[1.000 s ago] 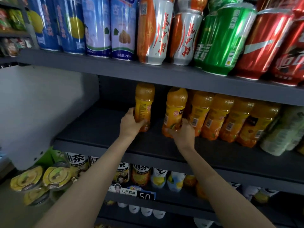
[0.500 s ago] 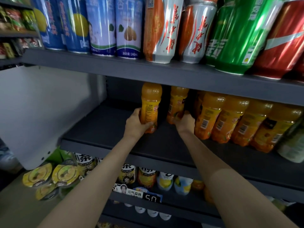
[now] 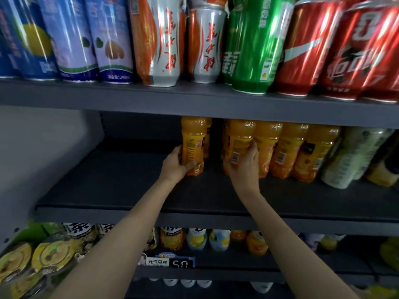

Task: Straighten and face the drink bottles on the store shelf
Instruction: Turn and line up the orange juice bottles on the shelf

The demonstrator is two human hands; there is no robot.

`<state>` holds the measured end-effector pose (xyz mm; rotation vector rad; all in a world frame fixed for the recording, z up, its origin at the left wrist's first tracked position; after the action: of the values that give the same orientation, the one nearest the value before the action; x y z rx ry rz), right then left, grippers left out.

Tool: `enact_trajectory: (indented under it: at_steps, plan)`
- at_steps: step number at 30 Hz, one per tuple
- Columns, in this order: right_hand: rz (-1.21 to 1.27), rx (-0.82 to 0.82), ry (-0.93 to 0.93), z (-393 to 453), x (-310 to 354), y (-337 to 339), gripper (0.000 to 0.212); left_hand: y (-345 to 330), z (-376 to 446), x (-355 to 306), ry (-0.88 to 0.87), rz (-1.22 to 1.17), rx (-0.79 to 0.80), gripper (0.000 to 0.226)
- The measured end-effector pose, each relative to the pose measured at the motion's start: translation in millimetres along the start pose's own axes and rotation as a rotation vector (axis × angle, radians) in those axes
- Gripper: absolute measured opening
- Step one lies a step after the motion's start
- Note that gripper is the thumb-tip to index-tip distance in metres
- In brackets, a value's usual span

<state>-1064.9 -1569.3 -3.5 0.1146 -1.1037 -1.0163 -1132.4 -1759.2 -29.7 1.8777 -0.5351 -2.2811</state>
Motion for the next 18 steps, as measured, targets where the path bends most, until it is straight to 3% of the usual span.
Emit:
enact_trajectory:
  at_steps: [4,6,9,14,18]
  plan:
    - [0.074,0.003,-0.149,14.2,-3.9,-8.0,0.088,-2.6,0.1,3.2,0.004,-0.009,-0.016,0.063]
    - [0.082,-0.028,-0.189,19.0,-5.8,-7.1,0.079,-3.5,-0.4,4.1,0.006,-0.018,-0.020,0.063]
    - [0.042,-0.028,-0.178,21.0,-7.7,-3.7,0.065,-4.2,0.0,5.9,0.007,-0.010,-0.027,0.063]
    - [0.103,0.048,-0.104,19.8,-3.8,8.5,0.061,-5.2,-1.1,4.6,0.015,0.002,-0.033,0.061]
    - [0.252,0.243,-0.125,7.8,-1.5,15.6,0.069,9.1,-21.1,-11.4,-0.120,0.141,-0.234,0.056]
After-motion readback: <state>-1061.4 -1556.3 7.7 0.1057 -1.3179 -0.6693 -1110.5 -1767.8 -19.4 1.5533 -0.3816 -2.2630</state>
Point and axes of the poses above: each hand's wrist, its own z-axis towards the middle knuckle, its own y-axis out of the back of the hand, x = y × z, the point moved 9 cm from there along z, towards the middle knuckle, and after that the axes turned 2 degrees about x, right-handed, at the moved point
